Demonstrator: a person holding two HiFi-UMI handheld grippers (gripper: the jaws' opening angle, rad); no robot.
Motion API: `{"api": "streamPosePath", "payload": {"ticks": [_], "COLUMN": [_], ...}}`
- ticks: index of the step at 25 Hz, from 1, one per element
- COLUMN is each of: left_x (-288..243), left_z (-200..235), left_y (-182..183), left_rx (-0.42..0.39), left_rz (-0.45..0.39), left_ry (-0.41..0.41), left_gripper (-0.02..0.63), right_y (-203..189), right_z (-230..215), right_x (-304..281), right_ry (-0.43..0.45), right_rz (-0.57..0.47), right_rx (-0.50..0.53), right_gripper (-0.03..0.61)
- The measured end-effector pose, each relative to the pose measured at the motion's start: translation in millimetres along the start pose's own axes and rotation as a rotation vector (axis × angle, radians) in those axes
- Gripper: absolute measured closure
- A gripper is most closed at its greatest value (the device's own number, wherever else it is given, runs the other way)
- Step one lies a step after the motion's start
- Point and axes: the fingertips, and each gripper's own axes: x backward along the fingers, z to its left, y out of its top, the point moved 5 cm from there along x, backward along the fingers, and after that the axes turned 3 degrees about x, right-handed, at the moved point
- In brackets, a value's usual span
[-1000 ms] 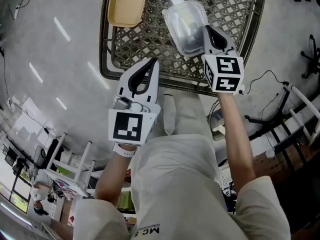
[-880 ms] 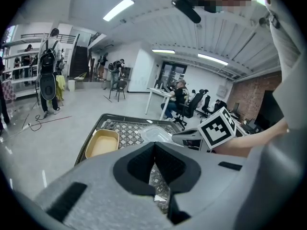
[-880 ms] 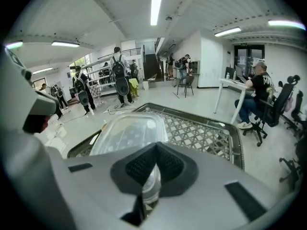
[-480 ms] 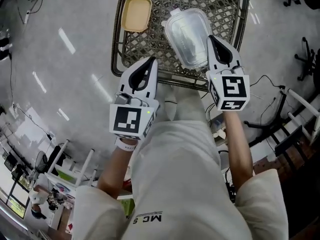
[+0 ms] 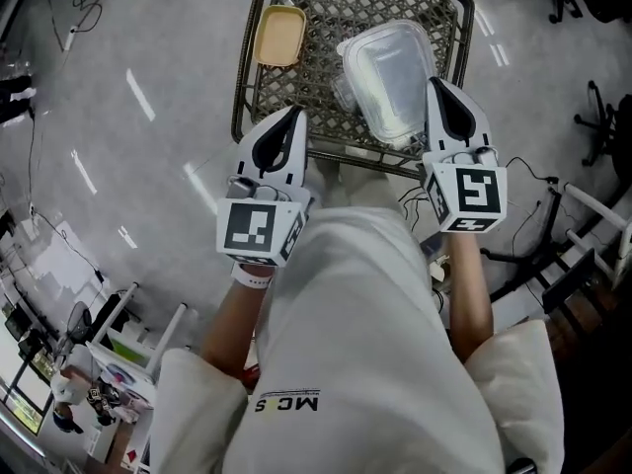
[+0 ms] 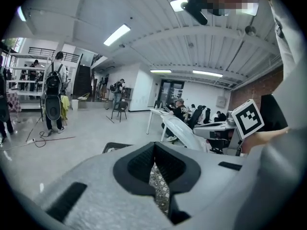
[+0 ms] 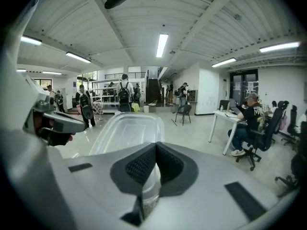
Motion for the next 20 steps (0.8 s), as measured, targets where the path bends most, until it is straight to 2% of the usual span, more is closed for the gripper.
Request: {"api": "streamPosePath", "payload": {"ticks": [11, 20], "left_x": [24.2, 30.9], "left_z": [-4.1, 1.1], "left_y": [32.2, 38.7], "left_rx": [-0.026, -0.033], "left_rz": [-0.108, -0.135], "left_ry": [0.024, 0.028], "left_gripper": [0.591, 0.591], "right_y": [28.3, 37.2], "right_z": [-2.6, 0.9], "right_x": [40.0, 43.8], "right_ry": [-0.045, -0.061], "right_rz": [-0.097, -0.130], "right_rx": [-0.003, -0.002], "right_gripper": [0.563, 0.563]}}
